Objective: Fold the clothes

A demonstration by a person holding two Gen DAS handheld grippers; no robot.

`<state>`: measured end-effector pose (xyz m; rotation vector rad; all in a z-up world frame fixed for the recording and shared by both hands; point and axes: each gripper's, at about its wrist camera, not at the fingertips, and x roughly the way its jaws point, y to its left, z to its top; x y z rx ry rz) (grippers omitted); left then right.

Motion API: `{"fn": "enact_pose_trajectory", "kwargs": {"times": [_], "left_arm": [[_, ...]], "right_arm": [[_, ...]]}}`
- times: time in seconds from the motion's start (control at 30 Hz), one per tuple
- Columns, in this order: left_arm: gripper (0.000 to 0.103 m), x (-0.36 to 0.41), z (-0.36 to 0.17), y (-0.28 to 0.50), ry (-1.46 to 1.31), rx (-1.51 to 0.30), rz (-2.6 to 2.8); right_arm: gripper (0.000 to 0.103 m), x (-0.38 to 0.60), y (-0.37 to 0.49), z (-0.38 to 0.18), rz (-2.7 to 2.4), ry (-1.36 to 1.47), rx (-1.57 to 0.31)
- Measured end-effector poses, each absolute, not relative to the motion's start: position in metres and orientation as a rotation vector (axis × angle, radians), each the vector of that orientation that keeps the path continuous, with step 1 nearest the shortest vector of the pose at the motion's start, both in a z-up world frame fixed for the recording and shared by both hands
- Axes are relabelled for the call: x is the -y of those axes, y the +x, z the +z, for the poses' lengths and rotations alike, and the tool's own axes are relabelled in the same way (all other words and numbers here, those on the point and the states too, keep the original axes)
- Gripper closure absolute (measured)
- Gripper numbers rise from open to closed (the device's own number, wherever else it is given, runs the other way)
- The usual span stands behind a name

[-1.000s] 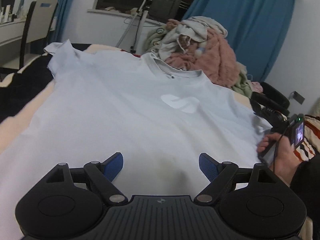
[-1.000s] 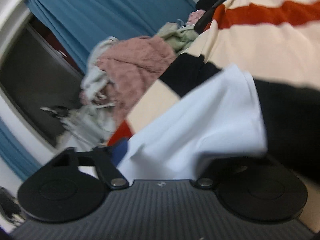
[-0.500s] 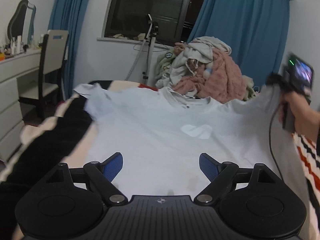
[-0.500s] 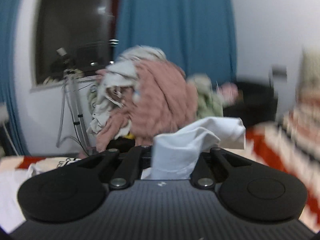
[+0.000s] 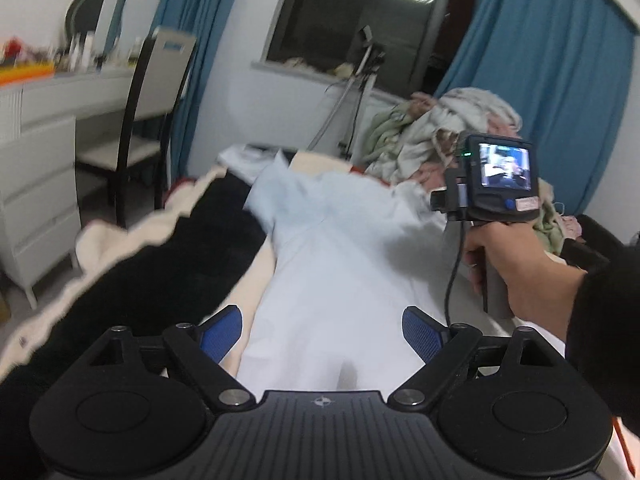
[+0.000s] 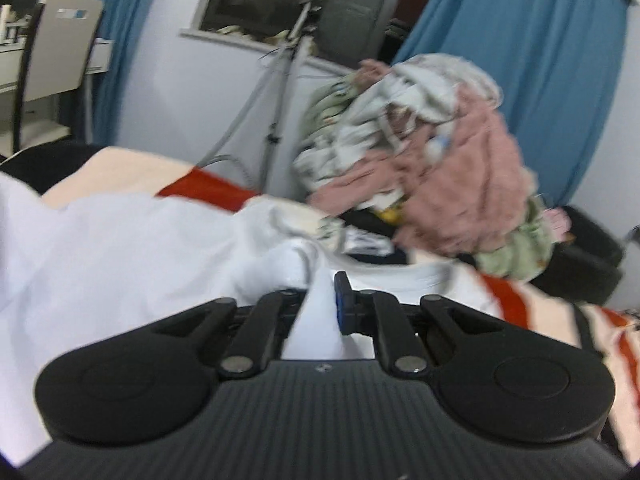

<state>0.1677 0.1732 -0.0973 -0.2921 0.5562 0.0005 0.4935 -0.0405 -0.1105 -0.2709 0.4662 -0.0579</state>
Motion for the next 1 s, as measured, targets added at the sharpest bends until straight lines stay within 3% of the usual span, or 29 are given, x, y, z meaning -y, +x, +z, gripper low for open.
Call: {"fn": "enact_pose_trajectory", "kwargs": {"times": [0.03, 0.1, 0.13, 0.33, 0.63, 0.87, 1.0], "left_arm": [[0.014, -0.176, -0.101, 0.171, -0.309, -0.568, -0.003], [0.014, -0.177, -0.105, 0.174, -0.326, -0.584, -0.006], [0.014, -0.177, -0.106, 0.176, -0.33, -0.59, -0.007], [0.014, -0.168, -0.11, 0.173, -0.317, -0.591, -0.006], [0.014, -0.13, -0.089, 0.141, -0.241, -0.538, -0.075], [0.015, -0.096, -0.079, 0.101, -0.206, -0.496, -0.07], [0.017, -0.074, -0.073, 0.071, -0.186, -0.482, -0.11]], "right_arm": [[0.067, 0.041, 0.495, -0.113, -0.036, -0.253, -0.473], [0.018, 0.047, 0.492, -0.112, -0.022, -0.203, -0.476], [0.014, 0.052, 0.486, -0.107, -0.015, -0.17, -0.466], [0.014, 0.091, 0.421, -0.069, 0.037, -0.004, -0.432], [0.014, 0.16, 0.2, -0.02, 0.055, 0.187, -0.38], [0.014, 0.175, 0.043, -0.037, 0.059, 0.195, -0.328], [0.014, 0.185, 0.013, -0.057, 0.065, 0.212, -0.351]]}}
